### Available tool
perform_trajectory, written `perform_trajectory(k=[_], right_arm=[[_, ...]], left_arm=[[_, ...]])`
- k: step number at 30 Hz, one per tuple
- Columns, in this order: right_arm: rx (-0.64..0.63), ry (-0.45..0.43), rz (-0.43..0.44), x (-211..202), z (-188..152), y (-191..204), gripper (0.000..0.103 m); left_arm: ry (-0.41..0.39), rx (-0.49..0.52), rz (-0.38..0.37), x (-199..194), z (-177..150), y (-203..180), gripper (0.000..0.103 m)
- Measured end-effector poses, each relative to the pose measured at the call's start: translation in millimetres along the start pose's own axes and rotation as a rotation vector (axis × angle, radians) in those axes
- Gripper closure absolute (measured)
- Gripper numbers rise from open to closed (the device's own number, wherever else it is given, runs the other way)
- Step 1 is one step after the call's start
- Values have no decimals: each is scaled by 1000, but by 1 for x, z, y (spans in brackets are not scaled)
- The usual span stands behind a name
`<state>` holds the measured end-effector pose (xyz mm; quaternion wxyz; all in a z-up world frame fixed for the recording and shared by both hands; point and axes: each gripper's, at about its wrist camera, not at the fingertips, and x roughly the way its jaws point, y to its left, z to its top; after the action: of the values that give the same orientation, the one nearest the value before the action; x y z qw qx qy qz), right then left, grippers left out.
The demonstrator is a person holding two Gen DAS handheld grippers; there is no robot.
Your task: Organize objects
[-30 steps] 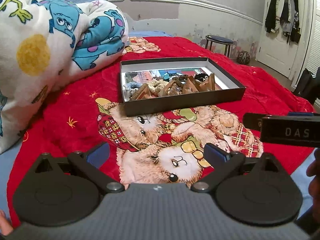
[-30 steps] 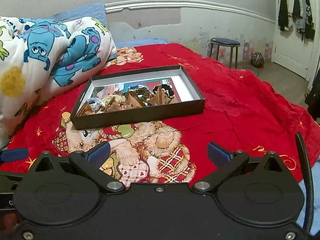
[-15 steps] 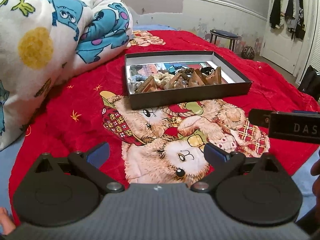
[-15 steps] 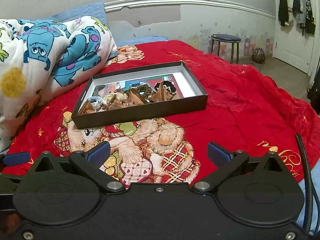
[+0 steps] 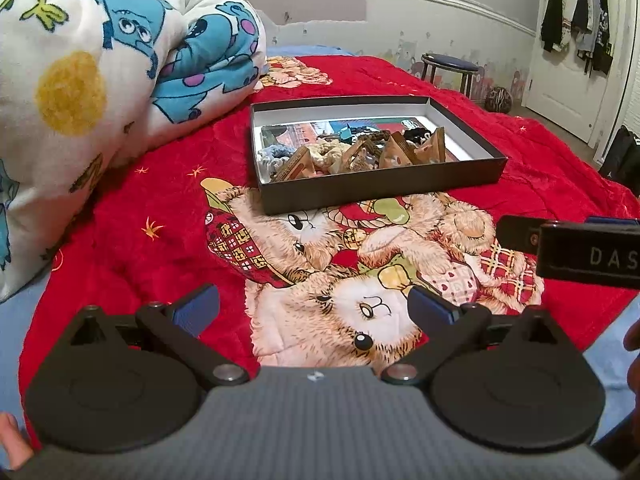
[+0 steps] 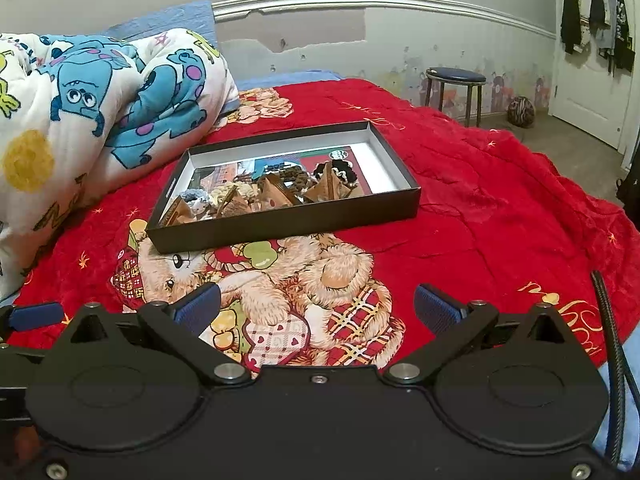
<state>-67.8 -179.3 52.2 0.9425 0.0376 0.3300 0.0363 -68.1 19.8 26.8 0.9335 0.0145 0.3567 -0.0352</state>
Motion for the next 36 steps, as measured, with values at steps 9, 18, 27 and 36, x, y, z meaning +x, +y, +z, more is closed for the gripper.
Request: perform_trajectory(k=[9,18,27,36], right_arm=[[-2,9,4,3,0,1,0],[-8,20,18,5,-1,3,0],[-20,30,13,9,-1,5,0],[-11,33,2,12,-1,4,0]], left_arm=[[4,-3,6,1,0,1,0],[4,-19,45,7,4,8,0],[2,-6,57,8,4,6,0],[17,-11,48,11,7,6,0]])
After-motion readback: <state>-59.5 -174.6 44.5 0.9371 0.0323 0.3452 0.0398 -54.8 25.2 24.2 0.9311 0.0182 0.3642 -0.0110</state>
